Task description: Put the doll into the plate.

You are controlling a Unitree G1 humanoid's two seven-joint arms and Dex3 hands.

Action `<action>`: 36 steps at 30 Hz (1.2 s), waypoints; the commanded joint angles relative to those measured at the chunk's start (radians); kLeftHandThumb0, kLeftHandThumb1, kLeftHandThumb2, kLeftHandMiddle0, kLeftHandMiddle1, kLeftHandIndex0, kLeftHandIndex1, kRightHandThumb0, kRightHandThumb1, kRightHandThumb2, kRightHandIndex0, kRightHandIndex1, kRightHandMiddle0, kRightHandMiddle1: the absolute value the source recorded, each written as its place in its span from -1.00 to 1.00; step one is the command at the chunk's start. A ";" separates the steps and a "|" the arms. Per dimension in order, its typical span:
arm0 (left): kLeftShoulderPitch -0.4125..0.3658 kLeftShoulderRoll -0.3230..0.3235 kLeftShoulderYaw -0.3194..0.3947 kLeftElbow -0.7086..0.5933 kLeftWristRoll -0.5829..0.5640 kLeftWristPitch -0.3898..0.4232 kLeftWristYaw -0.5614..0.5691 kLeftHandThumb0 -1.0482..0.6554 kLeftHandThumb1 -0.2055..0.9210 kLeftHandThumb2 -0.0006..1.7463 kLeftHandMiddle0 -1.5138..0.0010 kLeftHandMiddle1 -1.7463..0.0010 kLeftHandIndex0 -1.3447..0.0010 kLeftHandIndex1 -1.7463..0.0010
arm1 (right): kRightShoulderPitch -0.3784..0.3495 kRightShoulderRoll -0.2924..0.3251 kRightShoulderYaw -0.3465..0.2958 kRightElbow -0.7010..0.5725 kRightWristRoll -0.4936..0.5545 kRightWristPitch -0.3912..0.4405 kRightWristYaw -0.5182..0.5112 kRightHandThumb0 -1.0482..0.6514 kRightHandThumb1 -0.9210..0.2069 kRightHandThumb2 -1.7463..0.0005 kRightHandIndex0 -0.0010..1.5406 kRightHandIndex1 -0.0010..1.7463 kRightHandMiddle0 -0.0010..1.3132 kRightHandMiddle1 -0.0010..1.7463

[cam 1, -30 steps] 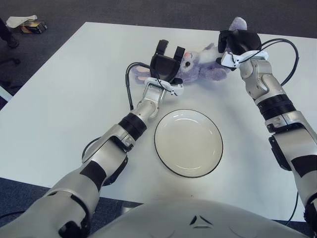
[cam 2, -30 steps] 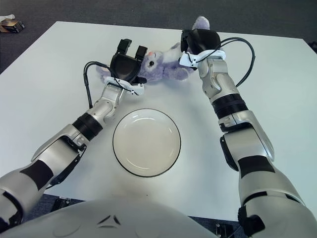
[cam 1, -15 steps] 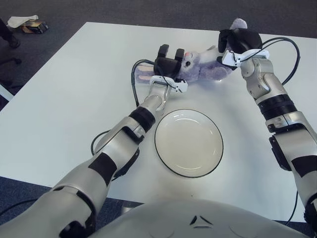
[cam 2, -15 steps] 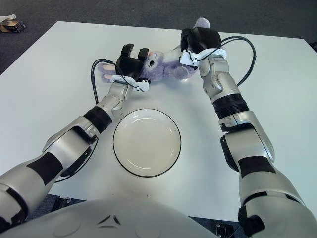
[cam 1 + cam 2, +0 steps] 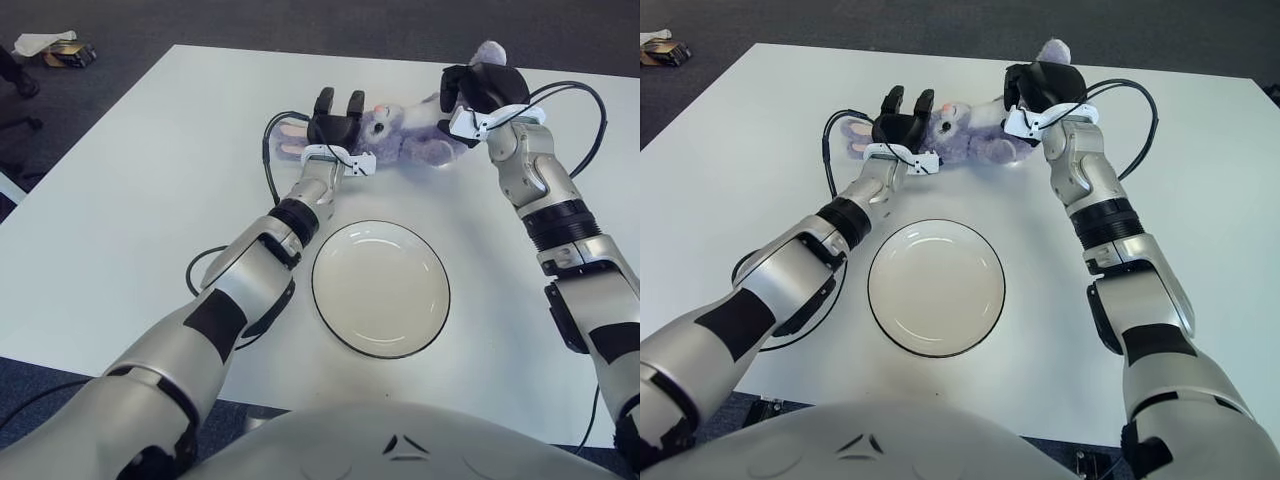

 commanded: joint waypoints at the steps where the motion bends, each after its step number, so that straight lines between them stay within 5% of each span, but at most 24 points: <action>1: -0.034 -0.006 0.003 0.011 -0.024 -0.019 -0.016 -1.00 1.00 -0.58 1.00 1.00 1.00 1.00 | 0.005 -0.012 -0.008 -0.007 0.003 -0.019 -0.007 -0.46 0.52 -0.86 0.80 1.00 0.26 1.00; 19: -0.041 0.013 0.022 -0.038 -0.130 -0.132 -0.154 -1.00 0.99 -0.67 1.00 1.00 1.00 1.00 | 0.033 -0.004 -0.008 -0.037 -0.016 -0.018 -0.034 -0.45 0.50 -0.85 0.79 1.00 0.25 1.00; 36: -0.012 0.050 0.072 -0.118 -0.272 -0.328 -0.329 -1.00 0.93 -0.72 0.99 0.99 1.00 1.00 | 0.055 -0.008 -0.010 -0.063 -0.039 -0.022 -0.035 -0.47 0.56 -0.90 0.80 1.00 0.29 1.00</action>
